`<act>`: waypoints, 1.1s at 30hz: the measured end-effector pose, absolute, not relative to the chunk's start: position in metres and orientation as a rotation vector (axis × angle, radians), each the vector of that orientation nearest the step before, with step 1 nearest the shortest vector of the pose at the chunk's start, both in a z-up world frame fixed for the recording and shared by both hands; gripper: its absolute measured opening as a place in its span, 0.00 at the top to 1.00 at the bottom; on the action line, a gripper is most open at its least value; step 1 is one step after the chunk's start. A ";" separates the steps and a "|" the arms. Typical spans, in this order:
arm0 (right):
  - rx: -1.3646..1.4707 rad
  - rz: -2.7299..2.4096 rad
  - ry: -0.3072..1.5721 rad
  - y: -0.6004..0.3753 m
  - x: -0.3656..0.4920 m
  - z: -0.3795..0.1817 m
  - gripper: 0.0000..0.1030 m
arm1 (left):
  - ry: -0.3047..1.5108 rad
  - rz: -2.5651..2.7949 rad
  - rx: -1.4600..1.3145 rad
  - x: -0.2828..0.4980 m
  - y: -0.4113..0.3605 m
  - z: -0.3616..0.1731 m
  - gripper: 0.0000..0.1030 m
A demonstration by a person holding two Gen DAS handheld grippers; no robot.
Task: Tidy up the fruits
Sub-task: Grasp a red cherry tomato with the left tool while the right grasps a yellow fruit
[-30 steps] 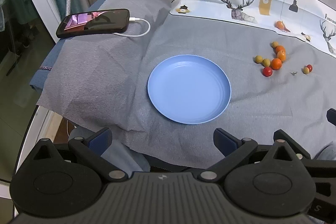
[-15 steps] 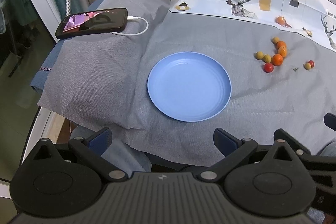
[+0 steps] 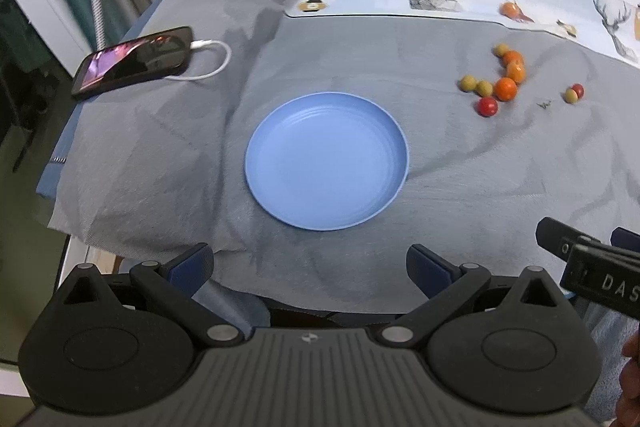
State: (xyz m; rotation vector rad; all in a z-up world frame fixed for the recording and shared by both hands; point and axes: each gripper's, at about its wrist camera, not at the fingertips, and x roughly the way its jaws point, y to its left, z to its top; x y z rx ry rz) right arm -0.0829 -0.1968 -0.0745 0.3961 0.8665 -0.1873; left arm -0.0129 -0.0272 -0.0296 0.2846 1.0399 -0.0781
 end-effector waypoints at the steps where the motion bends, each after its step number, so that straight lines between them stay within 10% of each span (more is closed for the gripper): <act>1: 0.414 -0.193 0.875 -0.201 -0.084 -0.077 0.00 | 1.043 -0.081 0.293 -0.013 -0.031 -0.031 0.00; 33: 0.475 -0.508 0.754 -0.371 -0.015 -0.157 0.00 | 1.202 -0.248 0.368 0.133 -0.208 -0.123 0.00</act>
